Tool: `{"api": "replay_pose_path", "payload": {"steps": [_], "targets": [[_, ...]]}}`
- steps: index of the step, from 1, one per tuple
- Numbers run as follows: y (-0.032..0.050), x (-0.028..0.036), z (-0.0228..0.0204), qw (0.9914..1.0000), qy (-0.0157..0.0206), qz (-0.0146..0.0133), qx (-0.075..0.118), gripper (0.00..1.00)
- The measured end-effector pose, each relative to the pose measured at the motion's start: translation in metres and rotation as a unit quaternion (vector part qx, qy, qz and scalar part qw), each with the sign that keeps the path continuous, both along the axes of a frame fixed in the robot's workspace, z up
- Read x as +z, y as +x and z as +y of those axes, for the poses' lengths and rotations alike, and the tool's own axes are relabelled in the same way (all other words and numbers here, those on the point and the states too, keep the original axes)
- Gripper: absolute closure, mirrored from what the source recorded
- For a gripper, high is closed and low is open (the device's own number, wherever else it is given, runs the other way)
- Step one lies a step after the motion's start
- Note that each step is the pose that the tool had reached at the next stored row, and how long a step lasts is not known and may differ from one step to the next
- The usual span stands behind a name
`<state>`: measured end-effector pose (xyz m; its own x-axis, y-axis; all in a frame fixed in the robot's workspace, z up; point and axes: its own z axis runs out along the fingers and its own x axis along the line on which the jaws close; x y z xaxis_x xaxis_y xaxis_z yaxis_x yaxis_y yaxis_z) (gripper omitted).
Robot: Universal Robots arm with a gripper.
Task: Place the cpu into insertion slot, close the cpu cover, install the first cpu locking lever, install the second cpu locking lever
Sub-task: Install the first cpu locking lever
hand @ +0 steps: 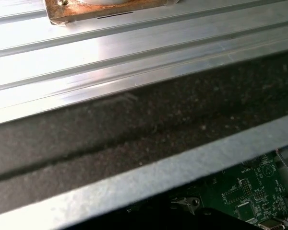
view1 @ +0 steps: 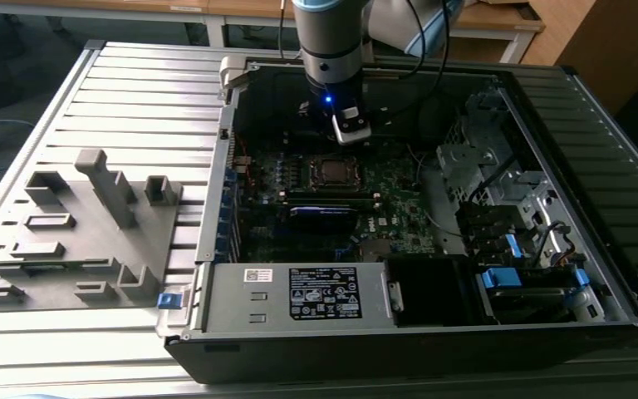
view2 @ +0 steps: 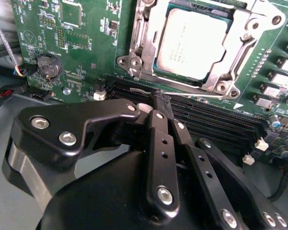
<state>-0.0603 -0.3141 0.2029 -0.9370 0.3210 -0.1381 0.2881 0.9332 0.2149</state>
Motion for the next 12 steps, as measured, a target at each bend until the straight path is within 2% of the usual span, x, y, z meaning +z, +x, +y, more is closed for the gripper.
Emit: {"api": "replay_pose_path", "payload": {"steps": [2,6,12], "targets": [[-0.0003,-0.0004,0.0000,1.00000,0.0001,-0.0003,0.000,0.89],[-0.0008,-0.0026,-0.0005,0.99999,0.0000,-0.0032,0.000,0.89],[-0.0009,-0.0035,-0.0031,0.99999,0.0001,-0.0037,0.002,0.89]]}}
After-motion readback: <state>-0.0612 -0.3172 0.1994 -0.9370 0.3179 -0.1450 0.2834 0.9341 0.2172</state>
